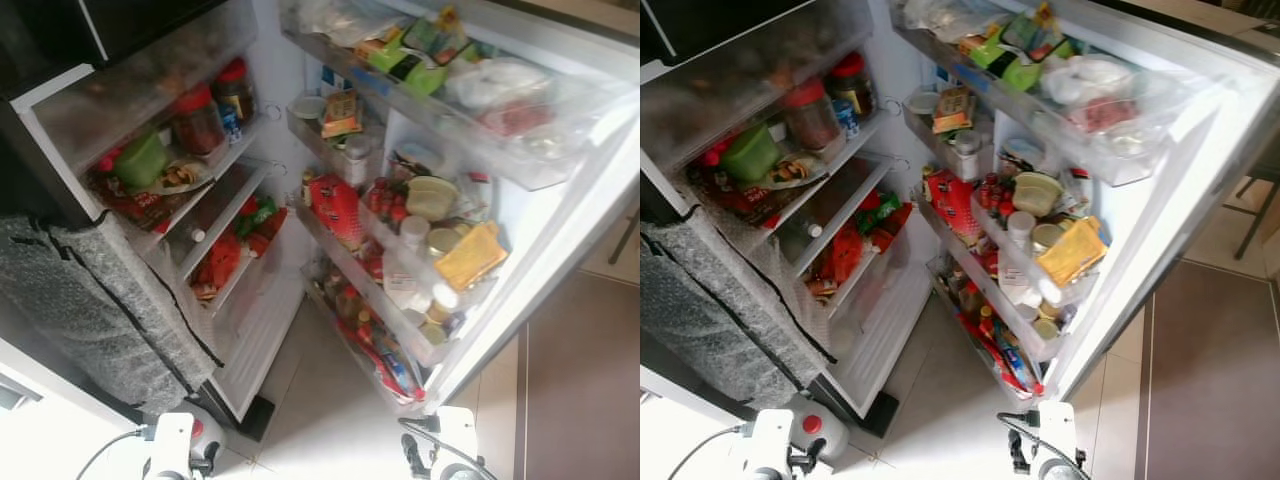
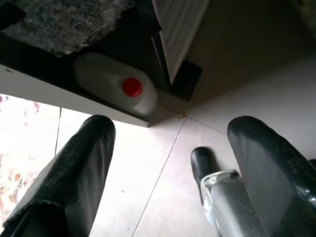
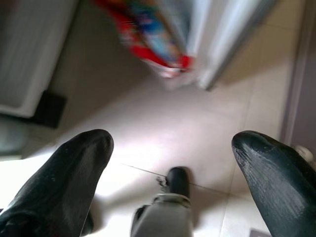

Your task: Restocking fridge

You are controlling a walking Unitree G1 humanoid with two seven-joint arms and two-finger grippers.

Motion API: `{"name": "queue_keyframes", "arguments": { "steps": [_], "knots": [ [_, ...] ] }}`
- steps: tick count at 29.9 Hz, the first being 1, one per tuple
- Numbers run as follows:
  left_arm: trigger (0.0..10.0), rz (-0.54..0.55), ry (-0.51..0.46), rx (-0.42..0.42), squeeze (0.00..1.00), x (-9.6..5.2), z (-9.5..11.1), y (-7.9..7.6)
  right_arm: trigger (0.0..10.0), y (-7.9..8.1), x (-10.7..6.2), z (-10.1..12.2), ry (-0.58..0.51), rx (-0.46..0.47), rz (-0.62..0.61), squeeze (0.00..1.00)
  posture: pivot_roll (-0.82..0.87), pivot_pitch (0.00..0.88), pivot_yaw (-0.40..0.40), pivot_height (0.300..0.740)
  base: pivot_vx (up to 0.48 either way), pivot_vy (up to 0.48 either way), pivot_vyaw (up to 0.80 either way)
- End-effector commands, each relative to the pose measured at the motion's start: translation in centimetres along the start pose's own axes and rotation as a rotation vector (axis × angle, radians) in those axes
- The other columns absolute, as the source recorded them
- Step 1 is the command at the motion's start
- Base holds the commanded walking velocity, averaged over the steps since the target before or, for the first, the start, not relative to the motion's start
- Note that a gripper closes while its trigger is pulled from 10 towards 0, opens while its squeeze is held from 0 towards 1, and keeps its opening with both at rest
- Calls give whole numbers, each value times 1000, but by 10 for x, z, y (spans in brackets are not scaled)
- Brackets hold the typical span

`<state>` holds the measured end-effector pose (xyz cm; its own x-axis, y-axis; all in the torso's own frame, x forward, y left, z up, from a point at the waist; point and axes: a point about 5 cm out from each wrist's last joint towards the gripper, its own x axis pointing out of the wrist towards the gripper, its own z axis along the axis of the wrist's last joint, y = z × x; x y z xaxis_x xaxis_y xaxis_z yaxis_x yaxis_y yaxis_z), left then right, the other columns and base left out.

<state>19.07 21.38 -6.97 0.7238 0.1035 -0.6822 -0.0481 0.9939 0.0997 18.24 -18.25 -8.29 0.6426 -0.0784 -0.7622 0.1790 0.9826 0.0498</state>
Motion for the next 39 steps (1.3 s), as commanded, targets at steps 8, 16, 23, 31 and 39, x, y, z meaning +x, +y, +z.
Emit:
{"name": "queue_keyframes", "arguments": {
  "steps": [8,16,23,31,39],
  "knots": [
    [10000,-6,15,18,0,0,-2,0,10000,-45,-11,-16,-2,213,-285,0,-68,62,55,740,0,0,0],
    [10000,-4,17,18,0,0,-1,0,10000,-74,-17,-10,-39,299,-448,0,-68,58,55,740,0,0,0],
    [10000,-5,15,17,0,0,-1,-1,10000,-101,-25,14,-191,306,-655,0,-71,56,53,740,0,0,0],
    [10000,-7,14,17,0,0,-1,-2,10000,-146,-45,40,-336,333,-888,0,-74,51,53,740,0,0,0],
    [10000,-5,15,14,0,0,-1,-2,10000,-166,-57,66,-452,278,-978,0,-69,44,55,740,0,0,0]
  ]
}}
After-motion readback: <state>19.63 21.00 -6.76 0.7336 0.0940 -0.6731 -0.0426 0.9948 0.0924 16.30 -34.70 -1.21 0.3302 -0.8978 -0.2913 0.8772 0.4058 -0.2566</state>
